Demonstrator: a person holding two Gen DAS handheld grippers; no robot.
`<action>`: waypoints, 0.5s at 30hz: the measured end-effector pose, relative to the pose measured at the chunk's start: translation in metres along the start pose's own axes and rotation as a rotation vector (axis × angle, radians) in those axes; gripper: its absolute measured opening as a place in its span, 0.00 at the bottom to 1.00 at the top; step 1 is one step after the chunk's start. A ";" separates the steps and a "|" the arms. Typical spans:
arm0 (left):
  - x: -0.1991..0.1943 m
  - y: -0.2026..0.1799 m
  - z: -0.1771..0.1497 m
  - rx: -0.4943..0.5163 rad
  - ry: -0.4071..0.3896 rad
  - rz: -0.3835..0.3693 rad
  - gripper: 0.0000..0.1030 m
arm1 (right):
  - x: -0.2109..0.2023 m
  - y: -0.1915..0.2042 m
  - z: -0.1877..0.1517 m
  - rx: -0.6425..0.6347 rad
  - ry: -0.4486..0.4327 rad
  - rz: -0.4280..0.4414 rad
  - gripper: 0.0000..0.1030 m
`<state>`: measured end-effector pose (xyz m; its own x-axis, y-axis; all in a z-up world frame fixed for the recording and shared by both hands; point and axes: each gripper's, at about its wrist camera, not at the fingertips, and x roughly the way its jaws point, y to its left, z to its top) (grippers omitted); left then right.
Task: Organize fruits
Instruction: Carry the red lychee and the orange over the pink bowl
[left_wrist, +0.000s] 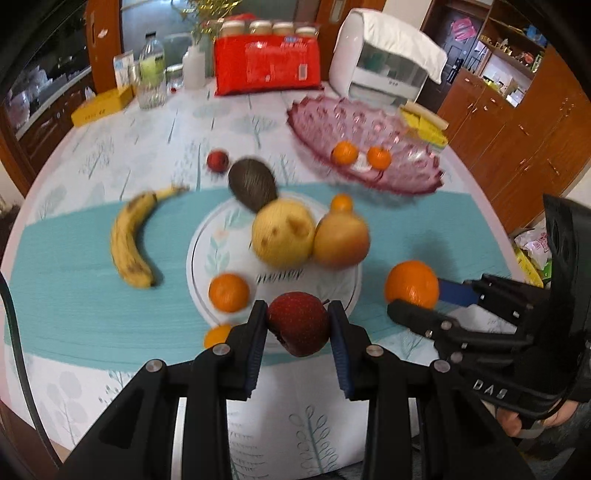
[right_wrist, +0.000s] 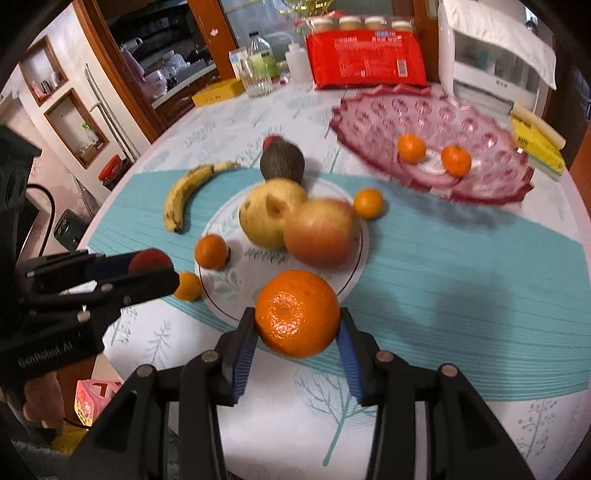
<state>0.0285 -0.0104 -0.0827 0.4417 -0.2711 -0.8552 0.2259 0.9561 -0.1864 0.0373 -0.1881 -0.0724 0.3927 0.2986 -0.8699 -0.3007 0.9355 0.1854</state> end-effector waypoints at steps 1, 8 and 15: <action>-0.003 0.000 0.002 0.007 -0.006 0.002 0.30 | -0.004 -0.001 0.002 0.002 -0.007 -0.002 0.41; -0.027 -0.021 0.042 0.069 -0.048 0.032 0.31 | -0.040 -0.013 0.021 0.030 -0.066 -0.018 0.41; -0.043 -0.033 0.084 0.107 -0.063 0.069 0.31 | -0.083 -0.022 0.052 0.021 -0.134 -0.079 0.41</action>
<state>0.0753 -0.0396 0.0009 0.5122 -0.2152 -0.8315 0.2833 0.9563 -0.0730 0.0564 -0.2233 0.0201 0.5269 0.2455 -0.8137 -0.2468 0.9603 0.1299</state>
